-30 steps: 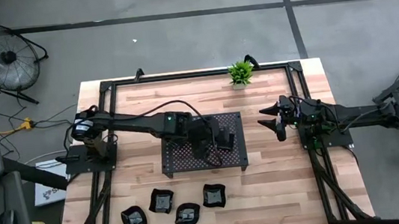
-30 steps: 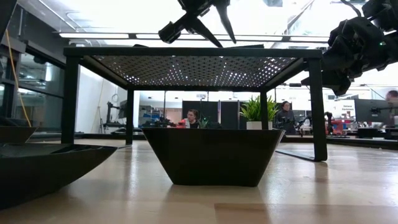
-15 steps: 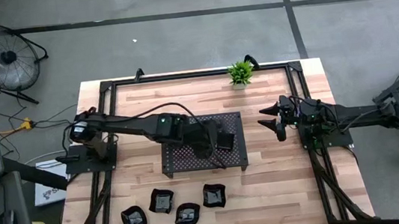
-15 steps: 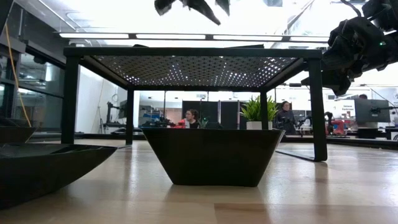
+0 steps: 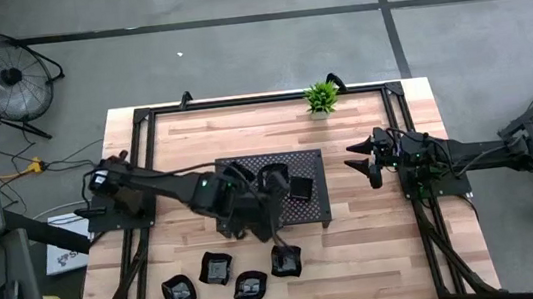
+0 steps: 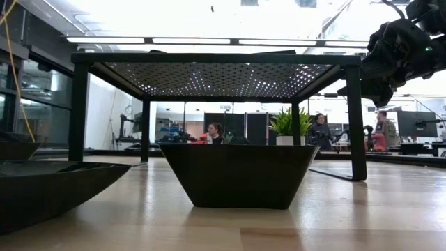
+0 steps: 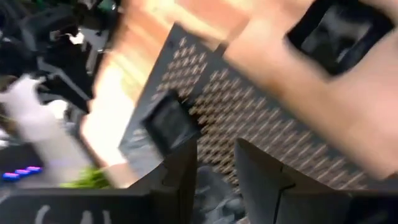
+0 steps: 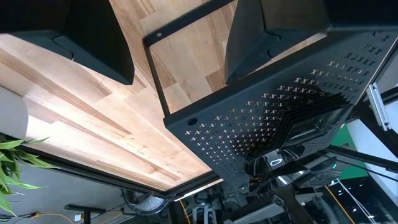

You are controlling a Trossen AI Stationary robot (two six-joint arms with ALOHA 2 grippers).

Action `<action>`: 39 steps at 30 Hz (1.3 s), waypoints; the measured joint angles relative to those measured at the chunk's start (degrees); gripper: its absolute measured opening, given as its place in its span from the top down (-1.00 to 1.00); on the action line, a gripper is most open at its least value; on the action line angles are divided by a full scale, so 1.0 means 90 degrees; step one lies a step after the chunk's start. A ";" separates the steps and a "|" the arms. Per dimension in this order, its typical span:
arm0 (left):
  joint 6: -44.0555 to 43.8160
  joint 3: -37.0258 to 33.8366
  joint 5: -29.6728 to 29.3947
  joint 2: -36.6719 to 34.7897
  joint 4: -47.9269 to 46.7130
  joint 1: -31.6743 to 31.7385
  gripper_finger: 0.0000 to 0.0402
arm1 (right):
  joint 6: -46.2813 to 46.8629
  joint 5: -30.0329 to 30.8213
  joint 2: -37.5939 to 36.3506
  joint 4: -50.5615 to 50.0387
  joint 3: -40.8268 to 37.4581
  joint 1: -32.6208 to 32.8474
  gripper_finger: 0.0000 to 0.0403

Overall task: Pick & Place Mini shaped plates
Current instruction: Stack the right distorted square plate on top of the distorted square plates on the shelf

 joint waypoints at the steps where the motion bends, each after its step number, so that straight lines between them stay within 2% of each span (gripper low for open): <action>1: -0.0343 0.0000 0.0116 0.0000 0.0007 -0.0065 0.48 | 0.0000 -0.0002 0.0000 0.0000 0.0000 0.0002 -0.22; 5: -0.1764 0.0000 0.0387 0.0000 0.0005 -0.0292 0.48 | 0.0000 -0.0001 -0.0001 0.0000 0.0000 0.0000 -0.22; 10: -0.3451 0.0002 0.0391 0.0049 -0.0001 -0.0563 0.48 | 0.0000 -0.0001 -0.0001 0.0000 0.0000 0.0001 -0.22; 16: -0.4723 -0.0001 0.0336 0.0217 0.0059 -0.0932 0.48 | 0.0000 -0.0001 -0.0001 0.0000 0.0000 0.0002 -0.22; 25: -0.5524 -0.0005 0.0272 0.0596 0.0368 -0.1466 0.48 | 0.0000 0.0004 0.0056 0.0019 0.0000 0.0000 -0.22; 39: -0.5857 0.0002 0.0090 0.1367 0.0741 -0.2015 0.48 | 0.0000 -0.0017 0.0049 -0.0002 -0.0002 0.0000 -0.22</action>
